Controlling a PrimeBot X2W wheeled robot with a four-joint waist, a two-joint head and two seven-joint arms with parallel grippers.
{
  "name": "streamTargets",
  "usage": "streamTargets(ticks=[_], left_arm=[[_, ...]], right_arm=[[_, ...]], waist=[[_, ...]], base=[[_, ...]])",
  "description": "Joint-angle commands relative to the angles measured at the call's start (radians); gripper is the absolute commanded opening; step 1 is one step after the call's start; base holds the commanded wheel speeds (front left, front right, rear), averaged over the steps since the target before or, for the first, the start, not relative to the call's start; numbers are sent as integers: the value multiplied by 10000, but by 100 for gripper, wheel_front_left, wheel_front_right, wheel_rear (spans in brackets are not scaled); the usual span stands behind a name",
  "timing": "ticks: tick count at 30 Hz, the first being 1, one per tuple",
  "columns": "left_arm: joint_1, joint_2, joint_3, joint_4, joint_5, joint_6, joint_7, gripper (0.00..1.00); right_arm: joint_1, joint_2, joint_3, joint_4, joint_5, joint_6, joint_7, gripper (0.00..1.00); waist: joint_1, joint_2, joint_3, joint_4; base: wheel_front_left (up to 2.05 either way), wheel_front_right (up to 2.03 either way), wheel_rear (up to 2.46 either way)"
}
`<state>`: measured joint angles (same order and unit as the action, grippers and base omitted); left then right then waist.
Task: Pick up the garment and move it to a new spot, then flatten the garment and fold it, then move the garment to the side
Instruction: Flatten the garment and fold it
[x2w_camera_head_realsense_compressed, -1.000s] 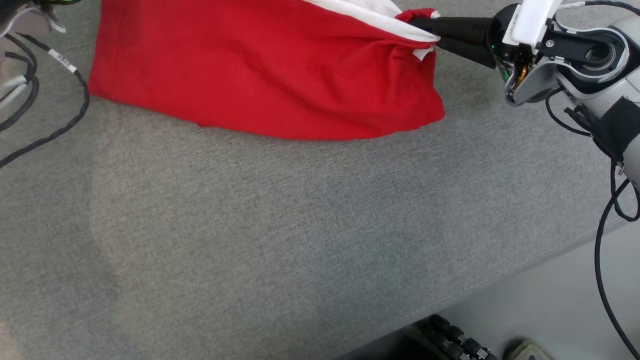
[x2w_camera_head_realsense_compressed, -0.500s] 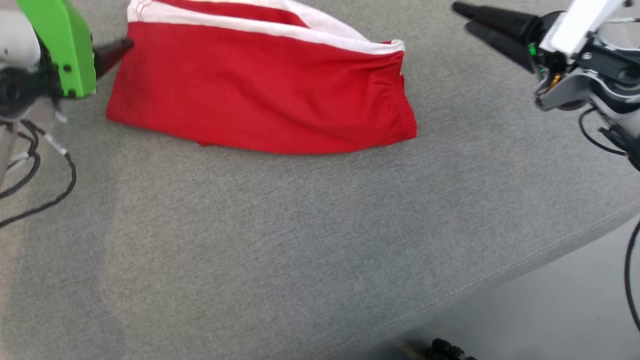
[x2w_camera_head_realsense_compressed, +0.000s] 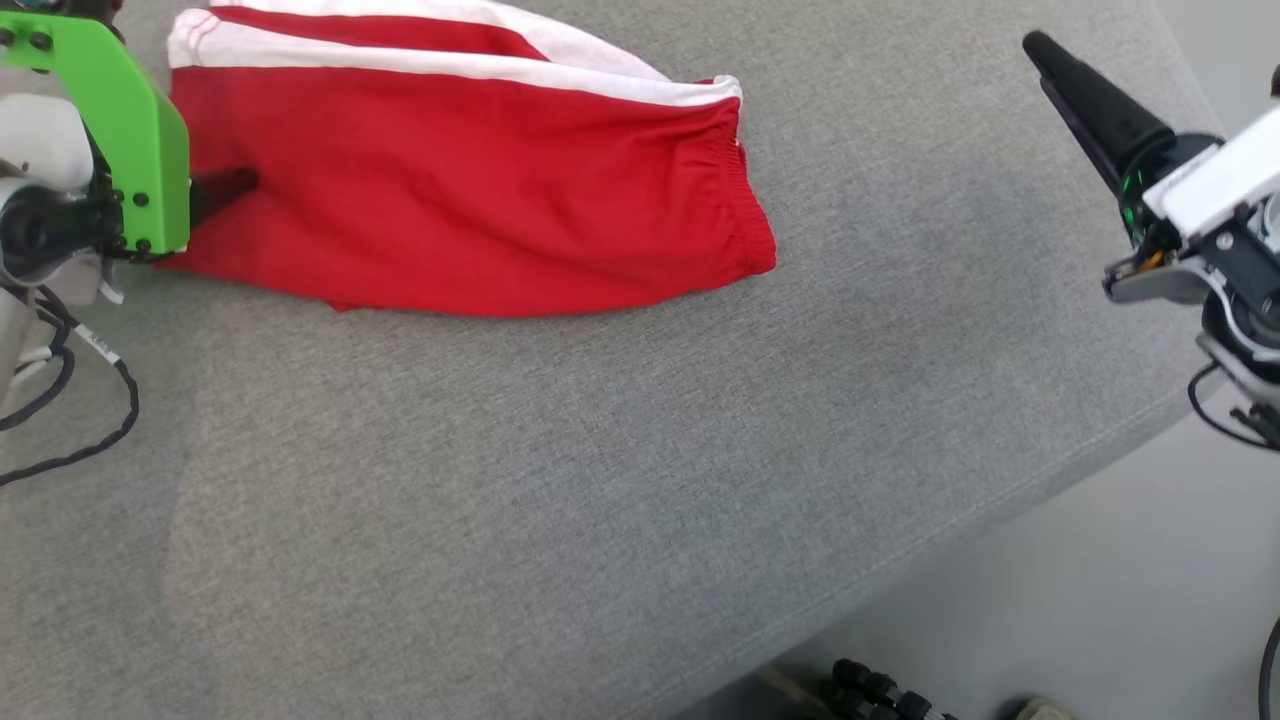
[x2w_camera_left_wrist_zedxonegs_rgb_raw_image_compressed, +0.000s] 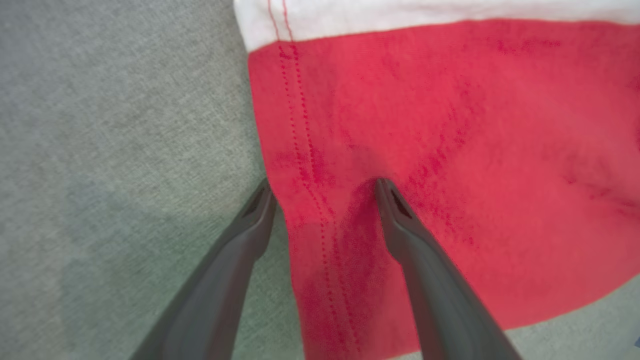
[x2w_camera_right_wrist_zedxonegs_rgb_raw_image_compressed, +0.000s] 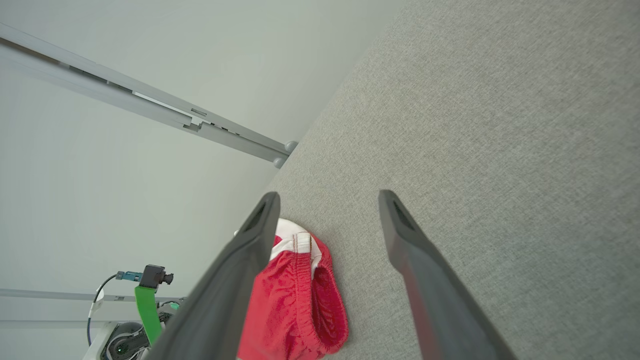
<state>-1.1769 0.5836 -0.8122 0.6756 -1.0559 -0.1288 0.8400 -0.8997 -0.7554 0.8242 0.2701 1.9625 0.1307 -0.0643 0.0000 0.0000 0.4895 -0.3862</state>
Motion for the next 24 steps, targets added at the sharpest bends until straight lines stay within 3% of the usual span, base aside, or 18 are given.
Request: streamTargets(ticks=[1,5,6,8,9,14,24], left_arm=[[54,-162,-89,138,-86,-6,58,100],[-75,-631,76,186,-511,-19,168,100],[-130,-645,86,212,-512,-19,158,96],[-236,-645,-2,293,-362,-21,168,41],[-272,-654,-57,333,-294,-22,147,0],[-289,-760,-132,538,-275,-26,-16,0],[632,-661,-240,130,-1020,-26,313,0]], right_arm=[[303,-82,-113,-148,-187,1,-346,100],[950,-73,-193,-549,-604,1,-1080,100],[1060,-56,-201,-614,-692,1,-1185,100],[1254,30,-212,-707,-871,1,-1366,100],[1353,82,-225,-729,-957,1,-1445,100],[1687,316,-200,-652,-1224,1,-1634,100],[2431,463,-246,-291,-1239,1,-1645,100]], waist=[[0,0,131,-127],[0,0,200,-180],[0,0,214,-185],[0,0,226,-184],[0,0,224,-175],[0,0,-30,31],[0,0,-1586,976]], base=[[0,0,0],[0,0,0],[0,0,0],[0,0,0],[0,0,0],[0,0,0],[0,0,0]])
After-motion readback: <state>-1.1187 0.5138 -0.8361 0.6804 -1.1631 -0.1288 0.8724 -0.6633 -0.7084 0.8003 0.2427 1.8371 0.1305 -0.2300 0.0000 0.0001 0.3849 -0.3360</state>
